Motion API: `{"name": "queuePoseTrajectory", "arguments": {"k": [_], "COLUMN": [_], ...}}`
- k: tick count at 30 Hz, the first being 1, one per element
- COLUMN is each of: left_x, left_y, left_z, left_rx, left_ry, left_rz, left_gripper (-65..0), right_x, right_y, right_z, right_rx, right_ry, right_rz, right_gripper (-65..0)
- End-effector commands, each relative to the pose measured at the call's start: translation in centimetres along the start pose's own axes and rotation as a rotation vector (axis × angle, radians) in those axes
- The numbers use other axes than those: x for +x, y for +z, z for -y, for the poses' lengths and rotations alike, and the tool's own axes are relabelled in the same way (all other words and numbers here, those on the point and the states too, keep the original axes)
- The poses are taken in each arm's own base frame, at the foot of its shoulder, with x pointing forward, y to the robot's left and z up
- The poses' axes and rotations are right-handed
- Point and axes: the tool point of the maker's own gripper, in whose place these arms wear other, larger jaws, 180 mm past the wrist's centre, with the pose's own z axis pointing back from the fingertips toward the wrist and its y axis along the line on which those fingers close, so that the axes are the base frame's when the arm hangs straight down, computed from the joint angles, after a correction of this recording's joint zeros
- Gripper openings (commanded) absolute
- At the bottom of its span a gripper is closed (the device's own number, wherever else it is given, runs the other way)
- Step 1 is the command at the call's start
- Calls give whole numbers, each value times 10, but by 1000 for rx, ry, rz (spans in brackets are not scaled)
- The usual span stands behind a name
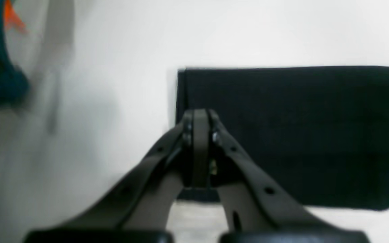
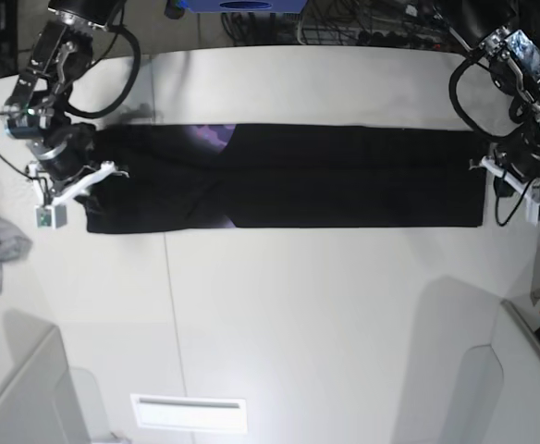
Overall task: Fold the T-shirt properly
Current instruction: 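Grasp the ends of the folded strip with both grippers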
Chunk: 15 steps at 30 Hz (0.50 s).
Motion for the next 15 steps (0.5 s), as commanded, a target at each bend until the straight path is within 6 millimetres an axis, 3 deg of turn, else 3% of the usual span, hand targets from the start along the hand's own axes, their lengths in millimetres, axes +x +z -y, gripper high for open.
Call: {"name": "queuePoseTrajectory", "arguments": {"k": [1, 3, 5, 7, 9, 11, 15], "left_x": [6, -10, -23, -30, -29, -31, -38], "left_y": [2, -5, -12, -21, -26, -33, -51], "left_z": [-6, -13, -24, -27, -29, -30, -15], "left_rx": [-21, -57, -77, -100, -106, -110, -158], "left_ry": [32, 121, 178, 230, 255, 276, 257], "left_rz": [36, 18, -17, -13, 19, 34, 5], "left_gripper": [-650, -640, -413, -234, -128, -92, -125], "right_x": [14, 13, 8, 4, 0, -1, -1], "right_y": [9, 15, 17, 17, 17, 17, 17], "right_z": [-4, -11, -16, -22, -23, -24, -24], "right_rx": [11, 30, 69, 99, 102, 103, 102], "right_ry": [24, 11, -23, -41, -45, -48, -48], "right_rz": [53, 66, 69, 63, 53, 51, 50], "right_gripper": [-650, -650, -650, -650, -650, -650, -650]}}
